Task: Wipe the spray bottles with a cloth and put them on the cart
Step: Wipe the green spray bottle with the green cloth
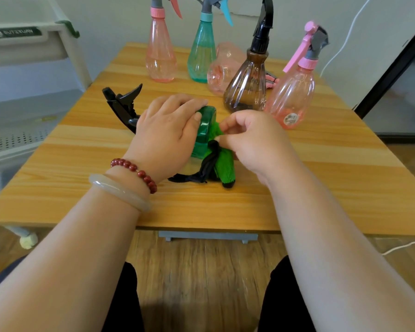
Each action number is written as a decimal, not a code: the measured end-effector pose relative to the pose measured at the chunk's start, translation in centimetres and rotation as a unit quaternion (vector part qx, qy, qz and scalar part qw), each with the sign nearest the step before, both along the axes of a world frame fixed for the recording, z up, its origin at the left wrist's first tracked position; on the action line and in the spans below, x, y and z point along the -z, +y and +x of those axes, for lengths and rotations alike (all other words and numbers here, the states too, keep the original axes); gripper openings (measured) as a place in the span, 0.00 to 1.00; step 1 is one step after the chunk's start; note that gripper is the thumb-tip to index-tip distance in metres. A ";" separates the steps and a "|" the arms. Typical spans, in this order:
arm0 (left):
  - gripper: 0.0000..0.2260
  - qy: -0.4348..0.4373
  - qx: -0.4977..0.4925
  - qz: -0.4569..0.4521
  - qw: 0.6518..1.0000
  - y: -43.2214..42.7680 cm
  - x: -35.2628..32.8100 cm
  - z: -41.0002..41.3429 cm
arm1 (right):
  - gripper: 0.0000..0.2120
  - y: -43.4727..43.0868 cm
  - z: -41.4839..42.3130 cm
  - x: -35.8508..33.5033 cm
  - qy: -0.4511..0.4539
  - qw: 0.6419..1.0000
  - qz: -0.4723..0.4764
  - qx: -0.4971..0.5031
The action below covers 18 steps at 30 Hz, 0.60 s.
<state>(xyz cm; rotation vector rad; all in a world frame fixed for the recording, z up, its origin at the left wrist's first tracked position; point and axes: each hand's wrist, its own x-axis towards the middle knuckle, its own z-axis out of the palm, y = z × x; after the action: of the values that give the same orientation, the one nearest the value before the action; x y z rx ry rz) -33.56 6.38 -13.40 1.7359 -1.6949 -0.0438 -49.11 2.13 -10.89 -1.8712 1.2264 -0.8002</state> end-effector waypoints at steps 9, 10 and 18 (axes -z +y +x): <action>0.23 -0.004 0.000 -0.002 1.000 0.1 0.0 0.1 | 0.09 -0.5 0.7 0.0 -0.043 0.997 0.036 0.050; 0.23 -0.003 0.001 -0.002 1.000 0.0 0.1 0.1 | 0.09 -0.5 0.8 -0.1 -0.090 0.993 0.041 0.062; 0.23 -0.005 0.006 -0.001 1.000 0.1 0.1 0.1 | 0.08 -1.6 0.4 0.2 0.027 0.998 0.038 0.034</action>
<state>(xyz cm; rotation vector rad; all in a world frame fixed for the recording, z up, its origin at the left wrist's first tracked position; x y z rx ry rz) -33.46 6.49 -13.51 1.7279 -1.7116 -0.0372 -48.71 0.58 -11.11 -1.8094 1.3410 -0.7337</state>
